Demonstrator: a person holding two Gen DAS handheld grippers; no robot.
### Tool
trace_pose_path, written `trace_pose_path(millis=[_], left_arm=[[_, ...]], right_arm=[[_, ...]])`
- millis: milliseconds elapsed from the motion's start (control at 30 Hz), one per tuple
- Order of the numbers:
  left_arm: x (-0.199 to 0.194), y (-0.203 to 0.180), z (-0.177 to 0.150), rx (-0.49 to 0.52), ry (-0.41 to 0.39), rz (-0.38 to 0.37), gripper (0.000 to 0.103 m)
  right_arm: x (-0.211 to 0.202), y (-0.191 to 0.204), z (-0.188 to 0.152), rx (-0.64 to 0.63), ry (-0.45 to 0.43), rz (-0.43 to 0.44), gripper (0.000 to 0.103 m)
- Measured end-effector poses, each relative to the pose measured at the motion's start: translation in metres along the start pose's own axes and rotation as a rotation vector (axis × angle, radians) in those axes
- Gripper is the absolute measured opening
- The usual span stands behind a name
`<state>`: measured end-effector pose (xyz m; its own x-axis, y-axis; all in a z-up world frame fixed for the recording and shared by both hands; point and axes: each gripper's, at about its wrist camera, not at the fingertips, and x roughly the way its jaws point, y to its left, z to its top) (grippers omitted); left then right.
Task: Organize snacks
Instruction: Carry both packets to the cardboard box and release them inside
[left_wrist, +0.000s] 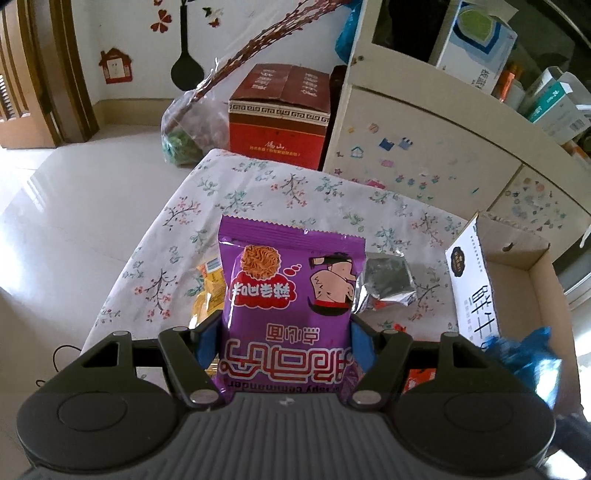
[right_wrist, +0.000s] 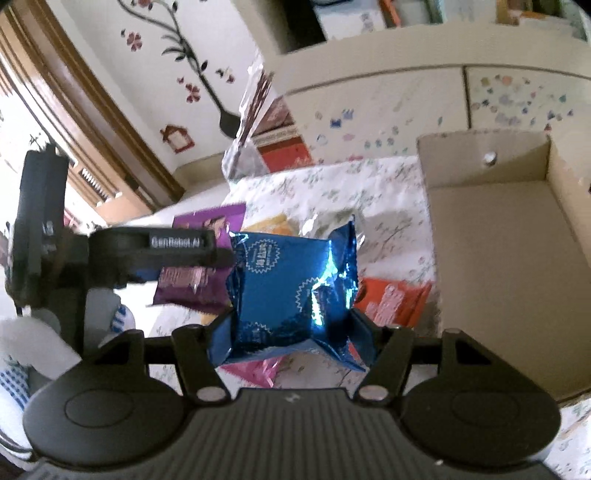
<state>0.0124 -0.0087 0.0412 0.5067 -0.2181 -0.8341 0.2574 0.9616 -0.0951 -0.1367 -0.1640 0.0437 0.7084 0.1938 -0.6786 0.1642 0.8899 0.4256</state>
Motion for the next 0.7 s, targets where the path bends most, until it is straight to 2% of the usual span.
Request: trace_pose_path(millis=[167,433,700], left_arm=[[-0.003,-0.011,0.002,0.009,-0.022,-0.019,0.074],[-0.010,-0.040,0.001,0.047,-0.046,-0.096,0.074],[-0.016,-0.079,-0.009,0.113,-0.063,-0.200,0.074]], right_arm=[[-0.019,-0.016,0.011,0.040,-0.063,-0.030,0.066],[-0.046,-0.049,0.024,0.127,-0.147,-0.084,0.066],[-0.062,-0.074,0.031,0.190,-0.189,-0.135,0.066]])
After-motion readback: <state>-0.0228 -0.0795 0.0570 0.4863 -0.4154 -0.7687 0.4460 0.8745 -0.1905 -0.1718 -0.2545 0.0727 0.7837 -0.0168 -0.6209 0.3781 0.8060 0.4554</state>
